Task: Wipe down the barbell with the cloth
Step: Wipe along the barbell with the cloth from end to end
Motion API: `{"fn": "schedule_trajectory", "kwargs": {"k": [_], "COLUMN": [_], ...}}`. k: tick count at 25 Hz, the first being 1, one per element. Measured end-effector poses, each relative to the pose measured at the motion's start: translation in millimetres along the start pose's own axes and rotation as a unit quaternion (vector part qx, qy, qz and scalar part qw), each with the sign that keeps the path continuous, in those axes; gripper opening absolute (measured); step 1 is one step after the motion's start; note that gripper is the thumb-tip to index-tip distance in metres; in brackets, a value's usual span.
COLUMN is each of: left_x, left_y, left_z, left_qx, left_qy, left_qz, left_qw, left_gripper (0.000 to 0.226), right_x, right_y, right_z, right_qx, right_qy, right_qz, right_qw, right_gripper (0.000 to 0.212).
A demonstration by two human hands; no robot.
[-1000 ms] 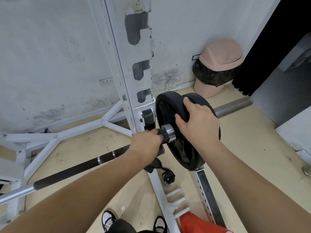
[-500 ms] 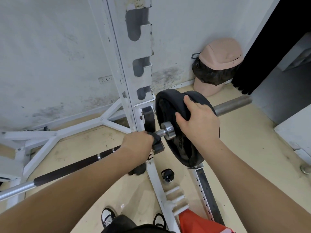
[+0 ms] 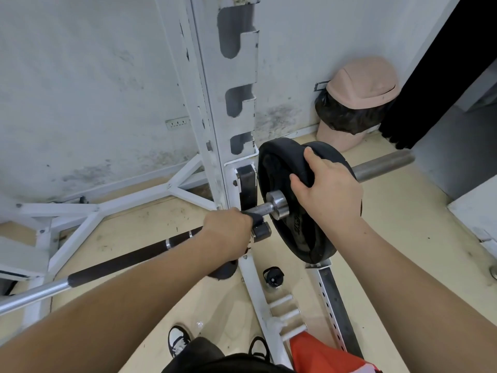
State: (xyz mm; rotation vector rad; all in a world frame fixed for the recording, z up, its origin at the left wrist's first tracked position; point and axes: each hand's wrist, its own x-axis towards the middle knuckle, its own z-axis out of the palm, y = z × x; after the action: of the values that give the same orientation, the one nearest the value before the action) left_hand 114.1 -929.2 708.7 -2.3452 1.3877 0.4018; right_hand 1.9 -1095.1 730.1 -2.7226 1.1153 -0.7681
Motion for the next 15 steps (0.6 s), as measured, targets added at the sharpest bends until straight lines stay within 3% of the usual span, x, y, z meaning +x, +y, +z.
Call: {"fn": "schedule_trajectory", "kwargs": {"k": [2, 6, 8, 15], "left_x": [-5.9, 10.2, 20.3, -2.5], "left_y": [-8.8, 1.8, 23.3, 1.6], "left_z": [-9.7, -15.7, -5.7, -0.1], "left_qx": [-0.002, -0.130, -0.127, -0.106], "left_qy": [-0.018, 0.120, 0.092, -0.005], "left_qz": [-0.021, 0.039, 0.069, -0.025], "left_qw": [1.000, 0.984, 0.985, 0.994], "left_gripper": [0.027, 0.037, 0.041, 0.026], "right_x": [-0.3, -1.9, -1.8, -3.8], "right_y": [0.8, 0.5, 0.7, -0.7], "right_z": [0.3, -1.8, -3.3, -8.3], "right_qx": [-0.008, -0.010, -0.011, -0.008], "right_qy": [-0.003, -0.008, -0.022, -0.031], "right_qz": [0.002, 0.006, 0.006, 0.008], "right_qw": [1.000, 1.000, 1.000, 0.999], "right_gripper": [0.061, 0.062, 0.062, 0.063]}}
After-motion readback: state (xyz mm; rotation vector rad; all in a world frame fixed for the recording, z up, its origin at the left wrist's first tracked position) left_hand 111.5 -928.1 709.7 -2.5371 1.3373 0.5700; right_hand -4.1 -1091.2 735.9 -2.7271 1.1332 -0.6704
